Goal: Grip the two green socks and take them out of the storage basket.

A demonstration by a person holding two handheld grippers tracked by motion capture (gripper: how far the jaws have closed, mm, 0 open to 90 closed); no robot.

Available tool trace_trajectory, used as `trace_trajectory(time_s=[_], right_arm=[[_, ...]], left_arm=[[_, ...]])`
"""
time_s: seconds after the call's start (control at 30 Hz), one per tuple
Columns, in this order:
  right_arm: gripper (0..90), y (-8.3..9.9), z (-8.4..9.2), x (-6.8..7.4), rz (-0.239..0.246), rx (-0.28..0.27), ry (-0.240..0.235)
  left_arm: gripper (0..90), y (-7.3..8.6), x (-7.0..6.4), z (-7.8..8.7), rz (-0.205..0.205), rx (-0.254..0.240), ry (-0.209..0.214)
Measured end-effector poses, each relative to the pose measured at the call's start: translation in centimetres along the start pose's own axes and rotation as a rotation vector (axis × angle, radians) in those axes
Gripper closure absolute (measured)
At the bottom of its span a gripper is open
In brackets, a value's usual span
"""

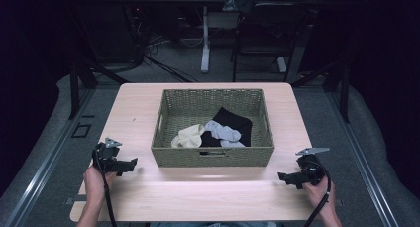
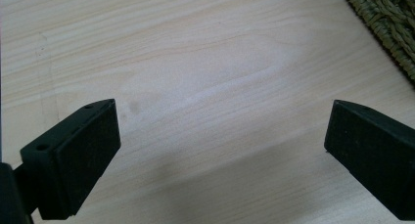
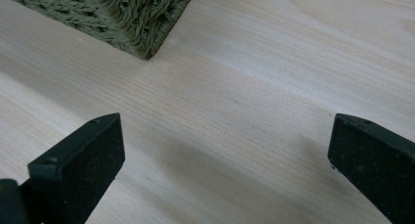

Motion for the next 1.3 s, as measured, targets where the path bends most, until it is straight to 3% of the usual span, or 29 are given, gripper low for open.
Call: trace_trajectory(time_s=[0.3, 0.47, 0.57, 0.8, 1.03, 1.3], right_arm=[[0.0, 0.1, 0.0, 0.0, -0.002, 0.001, 0.001], [0.0, 0.1, 0.0, 0.3, 0.007, 0.007, 0.002], [0.0, 0.1, -0.1, 0.3, 0.007, 0.008, 0.001], [0.0, 0.2, -0.2, 0.3, 0.007, 0.008, 0.006], [0.0, 0.3, -0.3, 0.4, 0.009, 0.013, 0.000], [0.0, 0.3, -0.5, 0.4, 0.005, 0.018, 0.007]], left_arm=[[0.0, -0.2, -0.2, 0.2, -0.006, 0.001, 0.011], [0.0, -0.4, 0.3, 0.9, 0.026, -0.008, 0.003], [0.0, -0.9, 0.6, 1.5, 0.049, -0.020, 0.026], [0.0, -3.6, 0.7, 3.7, 0.112, -0.091, 0.068], [0.0, -5.5, 0.0, 5.5, 0.123, -0.133, 0.108], [0.0, -9.1, -1.3, 7.0, 0.133, -0.192, 0.158]])
Point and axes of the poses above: each handheld gripper's, and its own axes: z roughly backward along the jaws, y roughly out of its underside, x roughly to its left, the point moved 9 cm from there along -z, roughly forward along the jaws, and after that the axes turned 12 degrees about -y, right-handed, at the moved point
